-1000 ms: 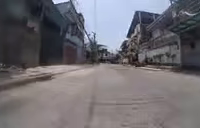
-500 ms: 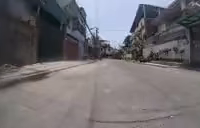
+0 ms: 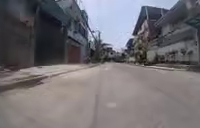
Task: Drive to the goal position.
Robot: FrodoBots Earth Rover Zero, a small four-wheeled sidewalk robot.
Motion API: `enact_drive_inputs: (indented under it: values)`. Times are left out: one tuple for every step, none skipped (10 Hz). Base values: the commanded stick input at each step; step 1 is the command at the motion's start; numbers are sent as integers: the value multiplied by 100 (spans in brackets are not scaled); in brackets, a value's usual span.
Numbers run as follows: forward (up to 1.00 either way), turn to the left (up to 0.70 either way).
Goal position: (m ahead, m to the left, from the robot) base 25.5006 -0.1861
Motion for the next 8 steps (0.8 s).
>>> enact_drive_inputs:
  values:
    - [100, 0]
    - [100, 0]
    - [100, 0]
    - [100, 0]
    - [100, -5]
    - [100, -20]
    - [100, -36]
    - [100, -39]
